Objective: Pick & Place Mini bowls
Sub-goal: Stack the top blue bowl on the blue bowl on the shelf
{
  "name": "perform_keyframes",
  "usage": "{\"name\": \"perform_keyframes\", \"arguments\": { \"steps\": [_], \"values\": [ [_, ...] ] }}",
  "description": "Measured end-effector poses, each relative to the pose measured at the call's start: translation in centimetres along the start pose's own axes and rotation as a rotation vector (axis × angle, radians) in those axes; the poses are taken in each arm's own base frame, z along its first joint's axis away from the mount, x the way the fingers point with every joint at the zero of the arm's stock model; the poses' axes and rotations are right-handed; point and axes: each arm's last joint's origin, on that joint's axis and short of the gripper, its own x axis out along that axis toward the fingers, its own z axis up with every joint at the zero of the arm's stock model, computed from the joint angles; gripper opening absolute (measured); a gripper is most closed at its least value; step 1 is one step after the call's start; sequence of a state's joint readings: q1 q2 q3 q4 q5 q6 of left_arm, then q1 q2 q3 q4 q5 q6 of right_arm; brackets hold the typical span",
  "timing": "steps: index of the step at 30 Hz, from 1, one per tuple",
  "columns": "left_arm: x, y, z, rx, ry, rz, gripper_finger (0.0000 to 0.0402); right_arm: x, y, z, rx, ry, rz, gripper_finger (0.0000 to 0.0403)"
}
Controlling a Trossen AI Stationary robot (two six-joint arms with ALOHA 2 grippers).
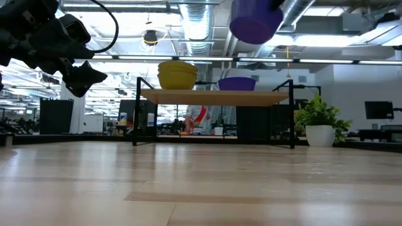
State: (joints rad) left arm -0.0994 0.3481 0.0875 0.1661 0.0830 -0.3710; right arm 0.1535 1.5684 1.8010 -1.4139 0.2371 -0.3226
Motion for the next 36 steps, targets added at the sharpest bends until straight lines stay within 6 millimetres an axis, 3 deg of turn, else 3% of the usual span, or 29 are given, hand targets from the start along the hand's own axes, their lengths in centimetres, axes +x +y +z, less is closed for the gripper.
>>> {"name": "perform_keyframes", "arguments": {
  "steps": [11, 21, 25, 30, 36],
  "values": [
    [0.0, 0.0, 0.0, 0.000, 0.000, 0.000, 0.0253, 1.3, -7.9, -2.6, 0.019, 0.036, -0.117, 0.0000],
    [0.1, 0.0, -0.1, -0.001, 0.006, 0.006, 0.0253, 5.7, -13.6, -3.0, 0.050, 0.113, -0.103, 0.0000],
    [0.1, 0.1, -0.1, -0.001, 0.007, 0.007, 0.0253, 6.4, -15.7, -3.7, 0.105, 0.122, -0.063, 0.0000],
    [0.1, 0.1, -0.1, -0.001, 0.007, 0.007, 0.0253, 6.9, -16.9, -4.9, 0.155, 0.165, 0.004, 0.0000],
    [0.1, 0.1, -0.1, -0.001, 0.008, 0.007, 0.0253, 7.2, -16.7, -5.0, 0.189, 0.168, 0.053, 0.0000]
  ]
}}
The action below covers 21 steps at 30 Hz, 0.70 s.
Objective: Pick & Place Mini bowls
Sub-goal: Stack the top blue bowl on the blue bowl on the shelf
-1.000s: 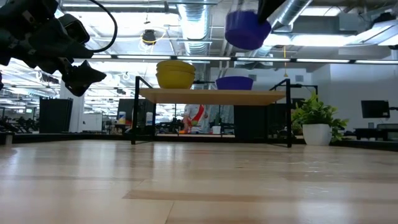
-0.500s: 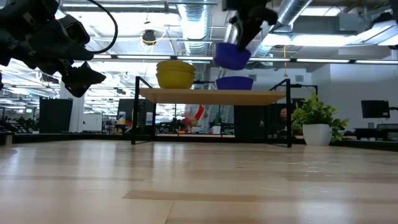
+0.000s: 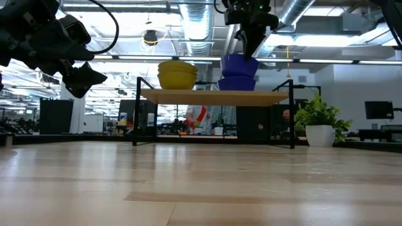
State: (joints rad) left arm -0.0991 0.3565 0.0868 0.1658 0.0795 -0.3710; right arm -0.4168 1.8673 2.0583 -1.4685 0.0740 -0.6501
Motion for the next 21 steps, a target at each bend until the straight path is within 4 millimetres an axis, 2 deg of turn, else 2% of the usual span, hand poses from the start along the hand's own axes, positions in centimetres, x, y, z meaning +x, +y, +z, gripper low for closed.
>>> {"name": "perform_keyframes", "arguments": {
  "steps": [10, 16, 21],
  "values": [
    [0.0, 0.0, 0.0, 0.000, 0.000, 0.000, 0.0253, 0.0, -0.5, 0.1, -0.017, -0.029, -0.025, 0.0000],
    [0.0, 0.0, 0.0, 0.000, 0.000, 0.000, 0.0253, 1.5, -1.6, -0.1, -0.018, 0.004, -0.012, 0.0000],
    [0.0, 0.0, 0.0, -0.002, 0.000, 0.000, 0.0253, 1.9, -1.5, 0.3, -0.026, -0.010, 0.002, 0.0000]
  ]
}}
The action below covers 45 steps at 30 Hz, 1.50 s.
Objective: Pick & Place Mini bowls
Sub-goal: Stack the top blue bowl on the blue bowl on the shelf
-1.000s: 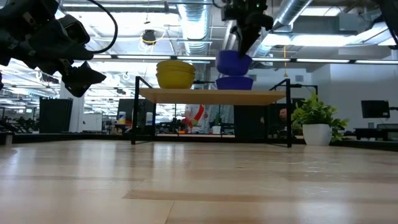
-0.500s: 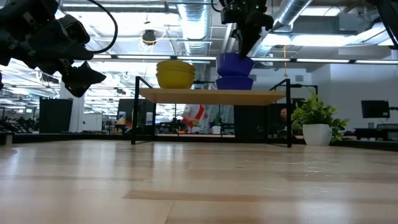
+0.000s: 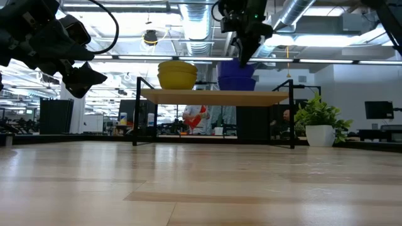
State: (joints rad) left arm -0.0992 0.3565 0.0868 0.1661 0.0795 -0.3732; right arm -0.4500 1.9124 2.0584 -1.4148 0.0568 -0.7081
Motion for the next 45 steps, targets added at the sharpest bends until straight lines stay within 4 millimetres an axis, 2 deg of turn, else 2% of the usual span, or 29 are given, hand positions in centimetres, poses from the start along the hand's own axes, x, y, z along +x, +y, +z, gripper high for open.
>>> {"name": "perform_keyframes", "arguments": {
  "steps": [32, 37, 45],
  "values": [
    [0.00, 0.00, 0.00, 0.002, 0.000, 0.000, 0.0253, 0.33, 0.34, 0.18, -0.002, 0.016, 0.024, 0.0002],
    [0.00, 0.00, 0.01, 0.002, 0.000, 0.000, 0.0253, 0.34, 0.16, 0.40, 0.068, -0.006, 0.005, 0.0021],
    [0.00, -0.01, 0.01, 0.002, 0.000, 0.000, 0.0253, 0.32, 0.25, 0.28, 0.070, 0.006, 0.014, 0.0065]
  ]
}}
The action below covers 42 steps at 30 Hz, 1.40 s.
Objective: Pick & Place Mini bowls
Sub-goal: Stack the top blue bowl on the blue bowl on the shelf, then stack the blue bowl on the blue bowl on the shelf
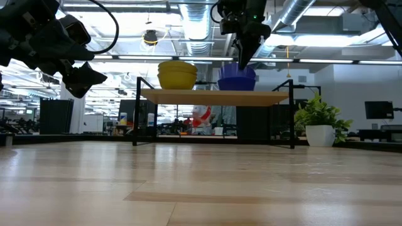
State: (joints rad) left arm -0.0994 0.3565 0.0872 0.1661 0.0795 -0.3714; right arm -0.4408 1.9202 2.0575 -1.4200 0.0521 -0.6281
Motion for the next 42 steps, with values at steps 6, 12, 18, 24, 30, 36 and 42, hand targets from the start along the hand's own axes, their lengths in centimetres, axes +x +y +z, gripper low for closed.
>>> {"name": "perform_keyframes", "arguments": {
  "steps": [6, 12, 18, 24, 30, 36, 42],
  "values": [
    [0.0, 0.0, 0.0, 0.000, 0.000, 0.000, 0.0253, -0.1, 0.2, 0.1, -0.005, -0.002, -0.001, 0.0070],
    [0.0, 0.0, 0.0, 0.000, 0.000, 0.000, 0.0253, -1.2, 0.6, 0.4, -0.020, -0.021, -0.011, 0.0070],
    [0.0, 0.0, 0.0, 0.000, 0.000, 0.000, 0.0253, -2.8, 0.6, 0.6, -0.022, -0.056, -0.042, 0.0070],
    [0.0, 0.0, 0.0, 0.000, 0.000, 0.000, 0.0253, -3.0, -0.1, 0.3, 0.036, -0.040, -0.091, 0.0070],
    [0.0, 0.0, 0.0, 0.000, 0.000, 0.000, 0.0253, -3.0, 0.0, -0.7, 0.167, 0.017, -0.027, 0.0070],
    [0.0, 0.0, 0.0, 0.000, 0.000, 0.000, 0.0253, -3.9, 1.7, -0.3, 0.334, -0.035, 0.100, 0.0070],
    [0.0, 0.0, 0.0, 0.008, 0.001, 0.001, 0.0253, -5.8, 5.3, 0.9, 0.313, -0.095, 0.160, 0.0070]
  ]
}}
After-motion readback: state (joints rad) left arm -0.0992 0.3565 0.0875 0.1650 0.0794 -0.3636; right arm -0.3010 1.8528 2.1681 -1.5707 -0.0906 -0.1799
